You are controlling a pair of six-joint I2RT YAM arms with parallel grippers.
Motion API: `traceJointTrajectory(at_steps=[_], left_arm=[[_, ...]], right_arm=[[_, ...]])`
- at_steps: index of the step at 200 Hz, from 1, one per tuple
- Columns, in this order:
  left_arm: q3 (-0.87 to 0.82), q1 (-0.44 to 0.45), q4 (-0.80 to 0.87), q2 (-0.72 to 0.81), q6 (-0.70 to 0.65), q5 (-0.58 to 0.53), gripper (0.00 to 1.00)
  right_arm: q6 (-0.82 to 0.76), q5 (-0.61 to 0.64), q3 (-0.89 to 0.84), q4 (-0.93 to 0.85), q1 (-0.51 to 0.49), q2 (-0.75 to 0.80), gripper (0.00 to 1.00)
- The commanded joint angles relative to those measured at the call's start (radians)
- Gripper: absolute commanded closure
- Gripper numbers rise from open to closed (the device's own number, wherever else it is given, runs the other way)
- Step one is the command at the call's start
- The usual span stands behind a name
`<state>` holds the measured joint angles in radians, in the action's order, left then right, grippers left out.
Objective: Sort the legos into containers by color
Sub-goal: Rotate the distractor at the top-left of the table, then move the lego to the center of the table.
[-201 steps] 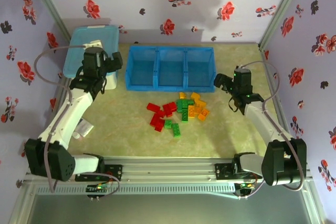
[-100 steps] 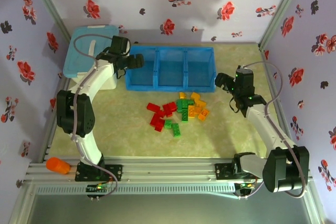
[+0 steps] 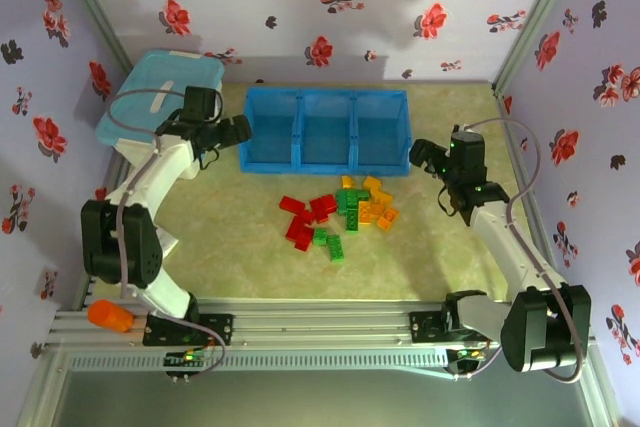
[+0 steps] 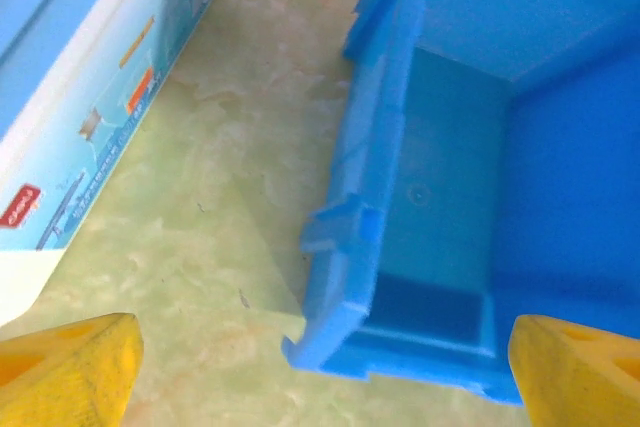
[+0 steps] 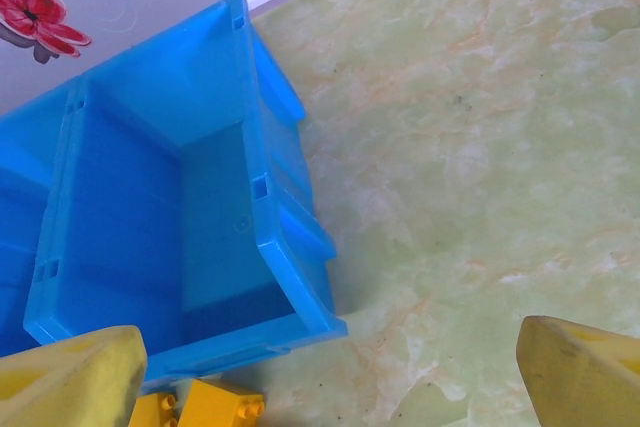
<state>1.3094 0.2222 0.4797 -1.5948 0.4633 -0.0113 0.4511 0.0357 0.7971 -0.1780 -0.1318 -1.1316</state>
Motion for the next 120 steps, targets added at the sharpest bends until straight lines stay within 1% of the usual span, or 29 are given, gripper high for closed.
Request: traceJointTrajectory(at_steps=[1,19,43,62,95,106,120], left_arm=[[-0.065,0.047,0.010,0.104,0.022,-0.009,0.06],[-0.126,0.097,0.019,0.180,0.029,-0.009,0.08],[-0.232,0.167,0.012,0.274,0.083,-0.010,0.16],[-0.305,0.260,0.008,0.314,0.114,-0.020,0.19],[-0.416,0.419,-0.026,0.299,0.189,-0.053,0.22],[-0.451,0.456,-0.064,0.272,0.206,-0.060,0.22],[-0.471,0.482,-0.098,0.228,0.229,-0.059,0.24]], right_arm=[[0.012,-0.019,0.006,-0.043,-0.014,0.032,0.05],[-0.009,-0.014,0.020,-0.101,-0.026,0.050,0.06],[-0.040,-0.023,0.031,-0.177,-0.039,0.073,0.08],[-0.050,-0.044,0.026,-0.220,-0.045,0.084,0.10],[-0.039,-0.073,-0.019,-0.231,-0.084,0.103,0.16],[-0.030,-0.072,-0.041,-0.220,-0.100,0.107,0.18],[-0.012,-0.074,-0.068,-0.199,-0.127,0.109,0.21]])
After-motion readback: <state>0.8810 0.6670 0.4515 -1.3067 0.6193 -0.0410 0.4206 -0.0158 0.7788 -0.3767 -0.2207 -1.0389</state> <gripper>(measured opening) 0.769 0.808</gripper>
